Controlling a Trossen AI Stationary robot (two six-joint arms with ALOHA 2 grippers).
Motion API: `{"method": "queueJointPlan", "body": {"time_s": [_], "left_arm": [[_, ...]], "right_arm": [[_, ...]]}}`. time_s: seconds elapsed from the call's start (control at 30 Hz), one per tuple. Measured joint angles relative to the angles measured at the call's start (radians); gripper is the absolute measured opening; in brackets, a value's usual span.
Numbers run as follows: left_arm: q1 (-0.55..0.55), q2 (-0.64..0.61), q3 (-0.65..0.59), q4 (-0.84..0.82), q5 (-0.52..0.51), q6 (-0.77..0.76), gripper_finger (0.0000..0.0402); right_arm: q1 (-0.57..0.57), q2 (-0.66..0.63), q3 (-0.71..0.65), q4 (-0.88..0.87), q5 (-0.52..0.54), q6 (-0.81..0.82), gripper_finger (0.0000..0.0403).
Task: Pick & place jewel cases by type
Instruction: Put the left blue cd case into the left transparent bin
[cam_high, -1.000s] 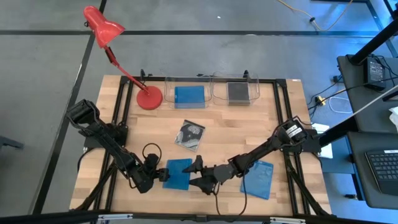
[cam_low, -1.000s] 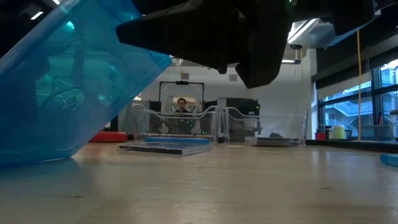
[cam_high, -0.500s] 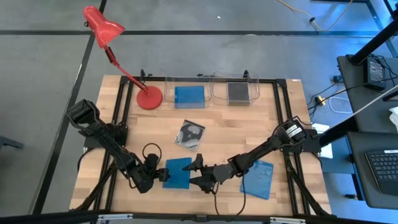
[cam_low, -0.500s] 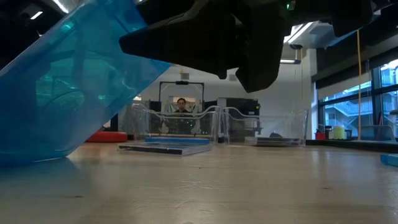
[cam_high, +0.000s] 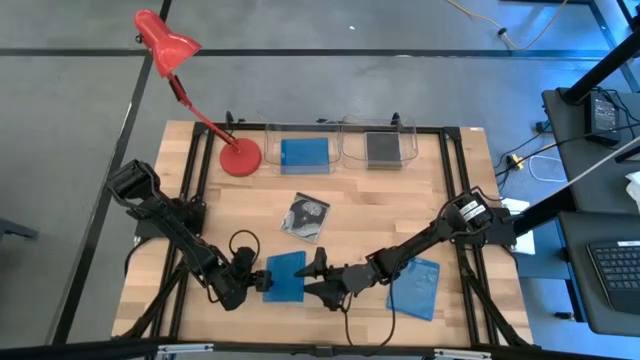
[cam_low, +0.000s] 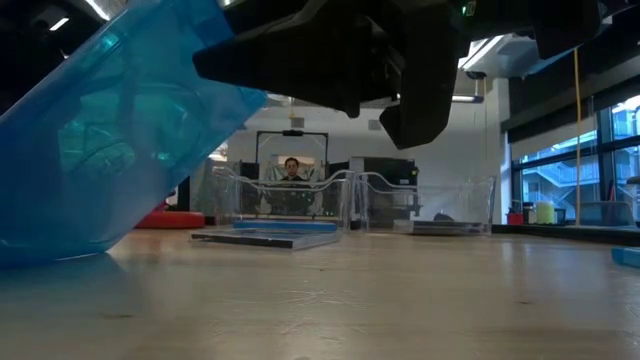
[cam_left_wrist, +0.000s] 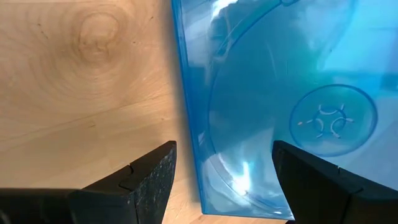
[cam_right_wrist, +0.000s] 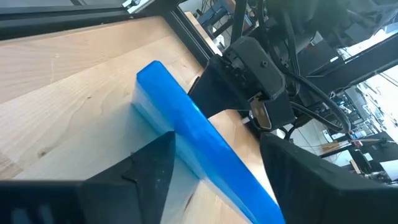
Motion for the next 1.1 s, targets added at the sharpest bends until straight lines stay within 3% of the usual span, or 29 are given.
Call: {"method": "queueJointPlan", "body": {"time_s": [0.27,0.53,1.1], "left_arm": [[0.0,0.0,0.0,0.01,0.008,0.026,0.026],[0.0,-0.001,0.0,0.019,0.083,0.027,0.026],[-0.001,-0.004,0.0,0.131,0.064,0.113,0.026]], "right_arm": [[0.001,0.0,0.0,-0.008,0.0,0.003,0.0197],[0.004,0.0,0.0,-0.025,0.0,0.004,0.0178],[0.031,0.0,0.007,-0.086,-0.004,0.004,0.0138]]}}
